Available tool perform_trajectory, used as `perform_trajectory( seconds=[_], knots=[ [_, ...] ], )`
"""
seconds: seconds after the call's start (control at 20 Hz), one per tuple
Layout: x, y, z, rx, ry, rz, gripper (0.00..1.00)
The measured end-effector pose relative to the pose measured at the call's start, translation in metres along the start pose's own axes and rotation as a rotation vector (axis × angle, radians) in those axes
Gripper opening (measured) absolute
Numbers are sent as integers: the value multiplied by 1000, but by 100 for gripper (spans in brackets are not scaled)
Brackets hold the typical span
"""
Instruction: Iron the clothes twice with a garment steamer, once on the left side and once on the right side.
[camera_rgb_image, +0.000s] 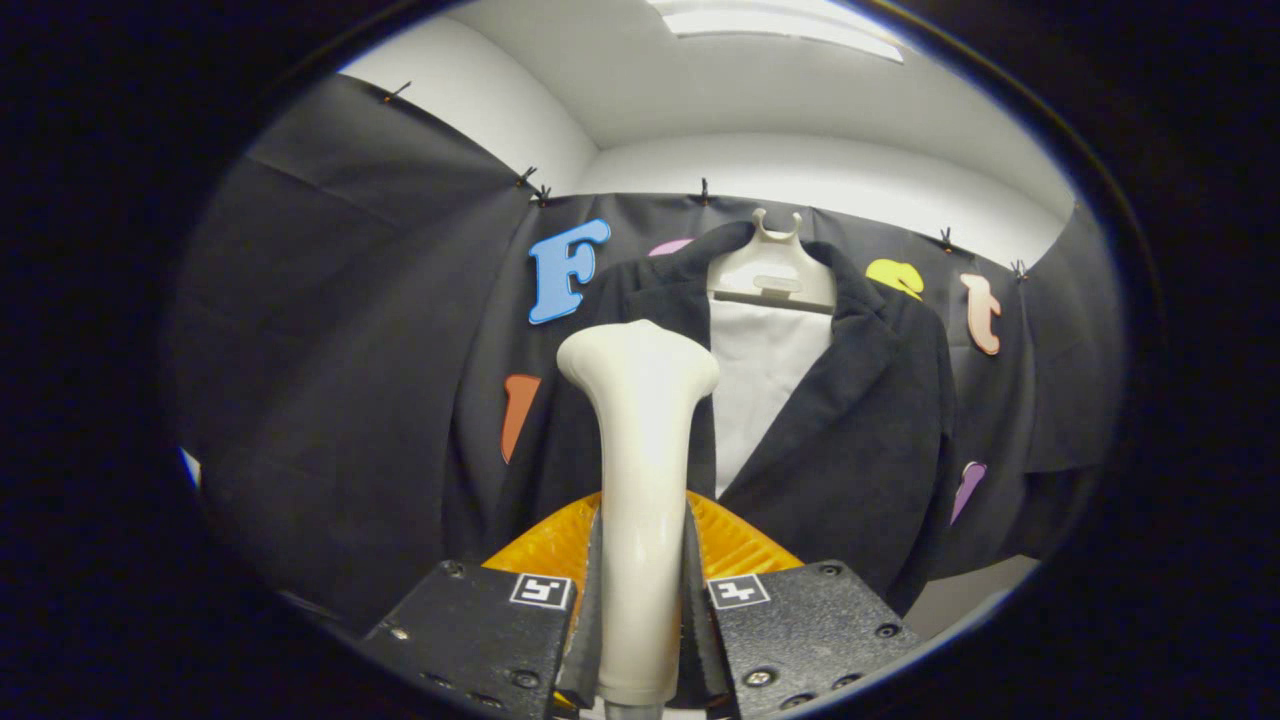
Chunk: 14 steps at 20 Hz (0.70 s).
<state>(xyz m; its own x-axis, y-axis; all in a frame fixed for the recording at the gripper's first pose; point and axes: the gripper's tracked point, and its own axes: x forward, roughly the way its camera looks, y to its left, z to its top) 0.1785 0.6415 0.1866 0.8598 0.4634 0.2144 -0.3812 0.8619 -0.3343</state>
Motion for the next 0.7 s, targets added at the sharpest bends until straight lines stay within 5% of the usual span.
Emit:
perform_trajectory(
  seconds=[0.7],
  knots=[
    [-25,-7,-80,60,183,-16,36]
  ],
)
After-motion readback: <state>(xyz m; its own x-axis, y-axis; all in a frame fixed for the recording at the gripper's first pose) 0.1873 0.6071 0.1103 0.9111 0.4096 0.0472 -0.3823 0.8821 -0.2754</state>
